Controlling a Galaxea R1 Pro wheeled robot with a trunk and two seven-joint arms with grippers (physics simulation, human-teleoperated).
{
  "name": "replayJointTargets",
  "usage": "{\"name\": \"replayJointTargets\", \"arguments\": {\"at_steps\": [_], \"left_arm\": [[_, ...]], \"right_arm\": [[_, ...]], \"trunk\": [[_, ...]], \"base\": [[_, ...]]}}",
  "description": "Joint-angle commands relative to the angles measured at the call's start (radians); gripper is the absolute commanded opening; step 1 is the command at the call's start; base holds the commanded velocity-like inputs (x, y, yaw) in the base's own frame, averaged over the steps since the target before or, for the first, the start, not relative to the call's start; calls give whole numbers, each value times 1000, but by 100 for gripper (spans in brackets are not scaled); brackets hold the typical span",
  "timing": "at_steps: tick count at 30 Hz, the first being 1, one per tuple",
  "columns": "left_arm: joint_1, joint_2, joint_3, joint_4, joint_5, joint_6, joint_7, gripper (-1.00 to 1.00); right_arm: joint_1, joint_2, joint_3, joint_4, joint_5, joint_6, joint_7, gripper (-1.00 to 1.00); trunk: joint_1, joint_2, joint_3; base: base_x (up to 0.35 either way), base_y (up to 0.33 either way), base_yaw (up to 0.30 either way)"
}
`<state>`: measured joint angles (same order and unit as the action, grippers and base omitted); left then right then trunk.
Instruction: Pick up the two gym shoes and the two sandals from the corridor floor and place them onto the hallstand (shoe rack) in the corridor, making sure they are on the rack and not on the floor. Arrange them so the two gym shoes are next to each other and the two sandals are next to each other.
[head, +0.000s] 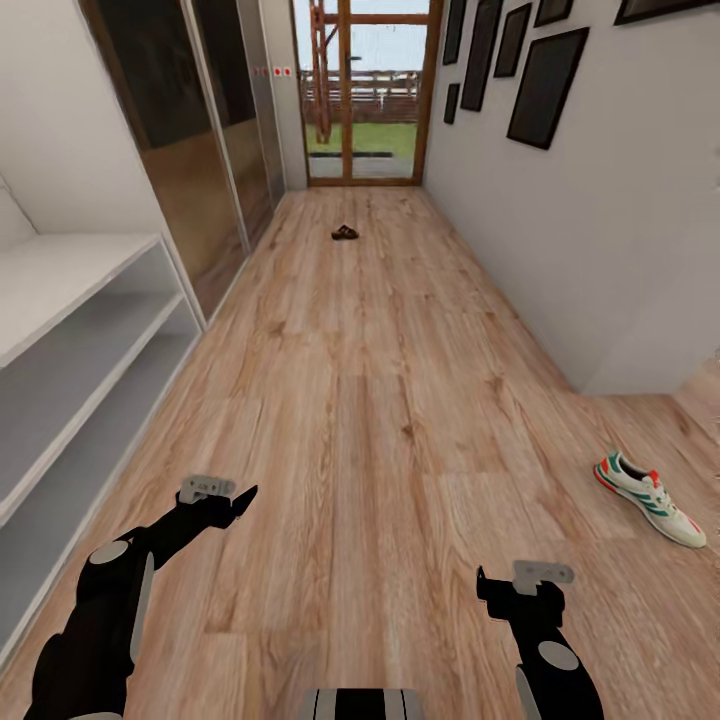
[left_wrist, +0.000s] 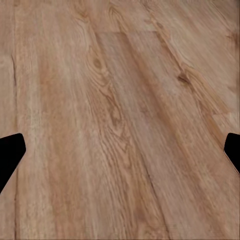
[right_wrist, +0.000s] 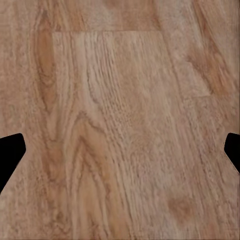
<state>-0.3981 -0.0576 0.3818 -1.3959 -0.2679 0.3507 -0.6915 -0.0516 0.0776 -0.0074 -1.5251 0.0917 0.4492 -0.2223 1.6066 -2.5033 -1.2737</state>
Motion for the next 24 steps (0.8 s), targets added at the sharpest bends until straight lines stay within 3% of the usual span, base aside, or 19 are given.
{"name": "replayJointTargets", "arguments": {"at_steps": [1, 24], "left_arm": [[-1, -1, 3, -2, -5, 5, -8, 100], [-1, -2, 3, -2, -5, 6, -9, 100]], "right_arm": [[-1, 1, 0, -1, 10, 8, 1, 100], [-1, 1, 0, -1, 10, 8, 1, 100]], "trunk": [[0, 0, -1], [0, 0, -1]], "base": [[334, 73, -274], [315, 165, -283]]}}
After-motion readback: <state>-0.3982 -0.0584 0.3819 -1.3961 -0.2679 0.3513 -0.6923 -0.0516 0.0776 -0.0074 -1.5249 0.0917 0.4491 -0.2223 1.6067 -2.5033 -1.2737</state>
